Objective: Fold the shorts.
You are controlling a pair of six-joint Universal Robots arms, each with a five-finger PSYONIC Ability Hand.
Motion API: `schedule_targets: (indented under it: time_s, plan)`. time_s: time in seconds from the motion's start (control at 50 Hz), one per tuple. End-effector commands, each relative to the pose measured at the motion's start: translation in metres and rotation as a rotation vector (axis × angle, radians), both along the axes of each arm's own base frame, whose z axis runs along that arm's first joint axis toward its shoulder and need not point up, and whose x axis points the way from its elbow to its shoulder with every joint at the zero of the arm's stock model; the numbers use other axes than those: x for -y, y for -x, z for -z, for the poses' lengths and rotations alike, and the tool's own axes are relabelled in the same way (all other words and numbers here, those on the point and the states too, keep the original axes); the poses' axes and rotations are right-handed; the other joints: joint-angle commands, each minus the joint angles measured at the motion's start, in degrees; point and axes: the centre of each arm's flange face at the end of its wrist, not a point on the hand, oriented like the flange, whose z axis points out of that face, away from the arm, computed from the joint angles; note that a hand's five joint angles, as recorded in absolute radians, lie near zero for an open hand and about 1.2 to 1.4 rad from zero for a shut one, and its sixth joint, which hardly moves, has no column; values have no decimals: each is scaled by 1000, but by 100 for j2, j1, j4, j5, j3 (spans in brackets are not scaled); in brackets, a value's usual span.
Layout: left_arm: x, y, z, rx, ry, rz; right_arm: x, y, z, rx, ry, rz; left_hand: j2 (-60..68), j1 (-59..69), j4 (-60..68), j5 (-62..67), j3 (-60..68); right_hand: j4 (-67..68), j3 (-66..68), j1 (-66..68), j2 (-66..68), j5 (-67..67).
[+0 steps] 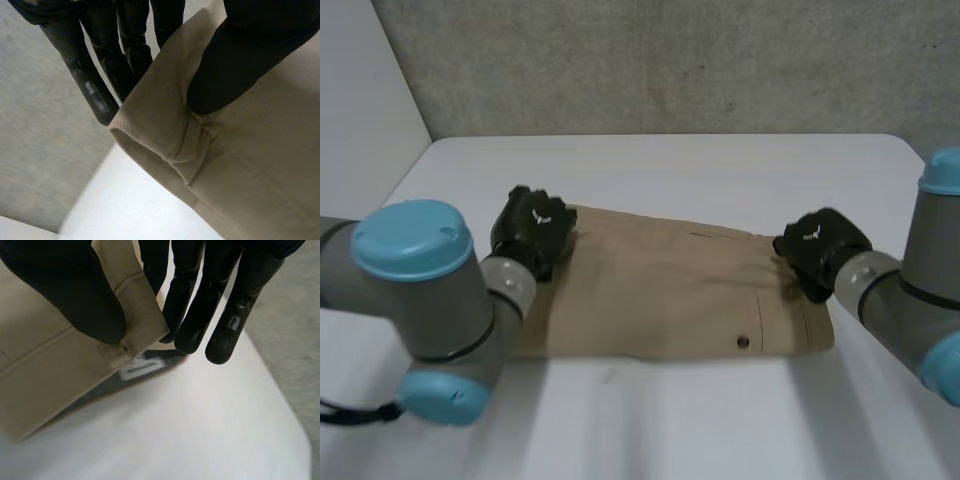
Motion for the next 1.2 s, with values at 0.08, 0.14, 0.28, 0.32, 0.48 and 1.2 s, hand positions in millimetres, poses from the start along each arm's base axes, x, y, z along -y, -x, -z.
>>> schedule_targets:
  time_s: [0.08,0.14,0.28,0.32,0.48,1.2]
  plan:
    - [81,28,4,1,267,-38,69,-24,6,35,214,79,1126,1462,1110,1414,1152,1168,1225,2450,1238,1330]
    - [98,35,12,4,275,-42,84,-33,14,30,237,101,1126,1462,1110,1414,1152,1168,1225,2450,1238,1330]
    - [119,47,33,-15,288,-34,110,-45,39,35,267,135,-4646,-4310,-4662,-4358,-4620,-3638,-3581,-2356,-3568,-3476]
    - [121,48,33,-16,294,-36,114,-47,44,40,279,151,-5874,-5538,-5890,-5586,-5848,-5832,-5775,-4550,-5762,-5670]
    - [108,46,20,-22,284,-38,113,-37,7,118,339,224,-5874,-5538,-5890,-5586,-5848,-5832,-5775,-4550,-5762,-5670]
    - [-5,-27,2,-470,-113,-112,35,12,74,300,-154,123,-5853,-5517,-5869,-5565,-5827,-868,-811,414,-798,-707]
